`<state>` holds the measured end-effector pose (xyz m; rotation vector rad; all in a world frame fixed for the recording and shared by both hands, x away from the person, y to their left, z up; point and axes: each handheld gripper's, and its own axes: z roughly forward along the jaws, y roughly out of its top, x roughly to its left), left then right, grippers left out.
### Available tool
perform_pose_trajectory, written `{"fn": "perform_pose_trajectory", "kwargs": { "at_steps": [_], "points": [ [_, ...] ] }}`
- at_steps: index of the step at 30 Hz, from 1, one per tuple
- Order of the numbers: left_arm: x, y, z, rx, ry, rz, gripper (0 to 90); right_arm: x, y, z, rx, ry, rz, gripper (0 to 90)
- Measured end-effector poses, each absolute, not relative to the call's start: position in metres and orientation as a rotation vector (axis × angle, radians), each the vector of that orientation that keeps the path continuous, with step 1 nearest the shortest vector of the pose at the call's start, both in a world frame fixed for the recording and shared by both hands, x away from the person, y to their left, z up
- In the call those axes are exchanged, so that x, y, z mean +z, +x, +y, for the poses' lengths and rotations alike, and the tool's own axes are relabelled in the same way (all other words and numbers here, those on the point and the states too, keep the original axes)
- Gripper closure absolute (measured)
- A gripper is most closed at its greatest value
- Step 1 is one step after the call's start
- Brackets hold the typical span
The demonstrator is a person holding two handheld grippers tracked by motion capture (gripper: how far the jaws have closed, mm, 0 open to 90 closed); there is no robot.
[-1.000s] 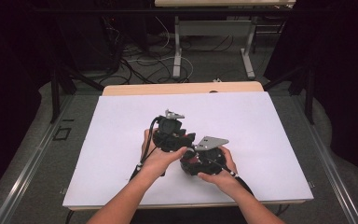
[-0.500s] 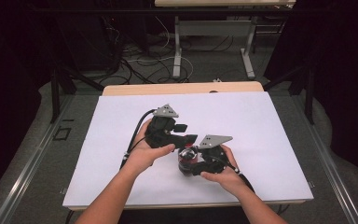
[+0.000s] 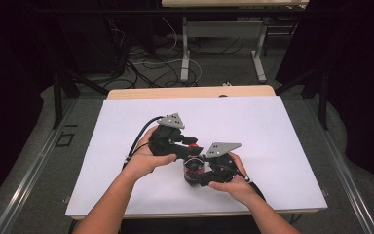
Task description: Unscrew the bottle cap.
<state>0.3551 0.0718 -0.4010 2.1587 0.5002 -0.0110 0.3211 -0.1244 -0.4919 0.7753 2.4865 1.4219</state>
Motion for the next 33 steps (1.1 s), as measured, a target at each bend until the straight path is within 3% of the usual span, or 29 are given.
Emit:
{"fn": "perform_pose_trajectory", "kwargs": {
  "at_steps": [5,16,20,24,28,33],
  "points": [
    [-0.4,0.351,0.07,0.003,2.157,0.579,60.9,-0.492,0.32,-0.123,1.405,0.793,2.476,29.8],
    [-0.397,0.336,0.048,0.14,2.069,1.052,60.9,-0.494,0.32,-0.123,1.337,0.843,2.427,29.8],
    [-0.397,0.333,0.043,0.165,2.053,1.137,61.0,-0.496,0.319,-0.121,1.309,0.841,2.429,29.8],
    [-0.395,0.333,0.042,0.157,2.05,1.136,59.3,-0.495,0.319,-0.122,1.317,0.842,2.431,29.8],
    [-0.392,0.339,0.05,0.087,2.055,1.015,46.4,-0.493,0.32,-0.125,1.354,0.848,2.422,29.8],
    [-0.391,0.346,0.062,0.067,2.067,0.831,41.8,-0.492,0.321,-0.126,1.372,0.827,2.433,29.8]
  ]
}}
